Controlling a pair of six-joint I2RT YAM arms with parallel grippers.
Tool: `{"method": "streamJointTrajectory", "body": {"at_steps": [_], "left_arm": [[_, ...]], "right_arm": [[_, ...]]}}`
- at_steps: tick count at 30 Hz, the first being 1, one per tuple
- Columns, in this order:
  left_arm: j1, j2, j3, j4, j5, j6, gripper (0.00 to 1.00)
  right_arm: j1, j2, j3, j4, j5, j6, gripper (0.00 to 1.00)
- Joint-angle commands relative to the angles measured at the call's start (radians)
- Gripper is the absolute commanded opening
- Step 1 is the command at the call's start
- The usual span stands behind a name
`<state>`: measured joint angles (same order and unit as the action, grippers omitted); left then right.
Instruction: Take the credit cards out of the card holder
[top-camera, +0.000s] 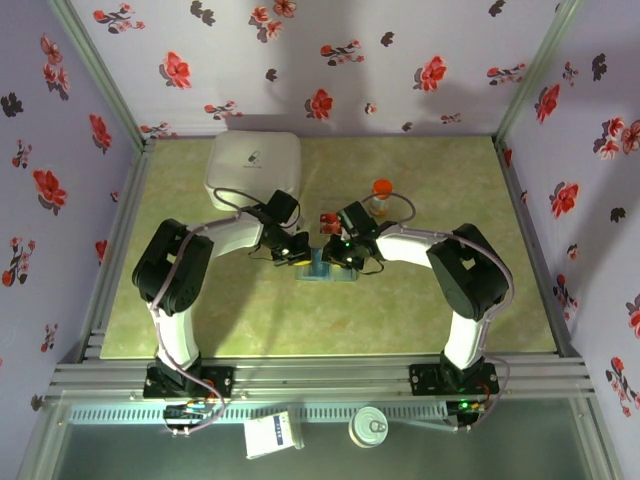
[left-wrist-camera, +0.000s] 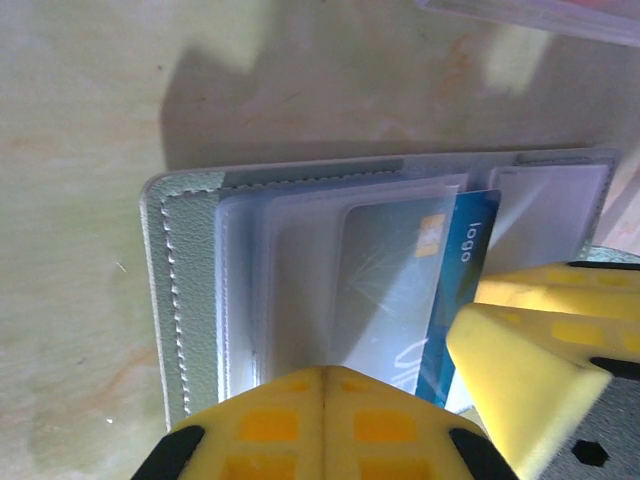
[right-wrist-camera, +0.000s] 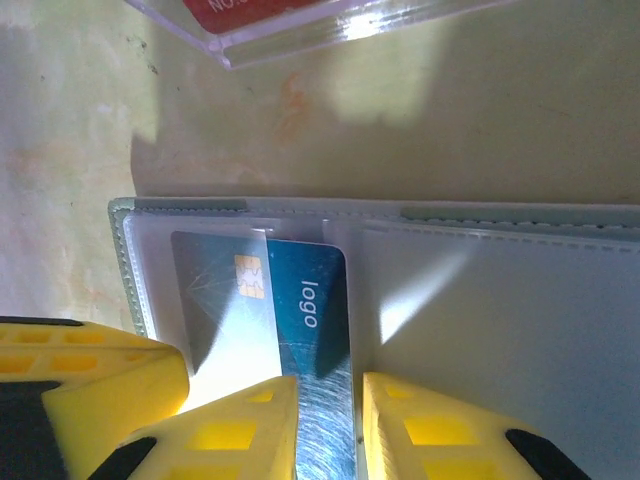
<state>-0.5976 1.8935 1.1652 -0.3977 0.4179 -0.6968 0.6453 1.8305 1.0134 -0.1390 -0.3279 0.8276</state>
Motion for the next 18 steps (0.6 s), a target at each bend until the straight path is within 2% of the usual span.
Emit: {"method": "streamJointTrajectory", "body": {"at_steps": [1,18], "left_arm": [[-0.005,0.019,0.002,-0.032,-0.028,0.006,0.0],[-0.004,0.024,0.008,-0.047,-0.036,0.012,0.0]], "right_arm": [[-0.011,-0.002,-0.024,0.043,-0.034,0.031,0.24],[-0.016,-0.045,-0.072,0.154,-0.084,0.071,0.18]]}}
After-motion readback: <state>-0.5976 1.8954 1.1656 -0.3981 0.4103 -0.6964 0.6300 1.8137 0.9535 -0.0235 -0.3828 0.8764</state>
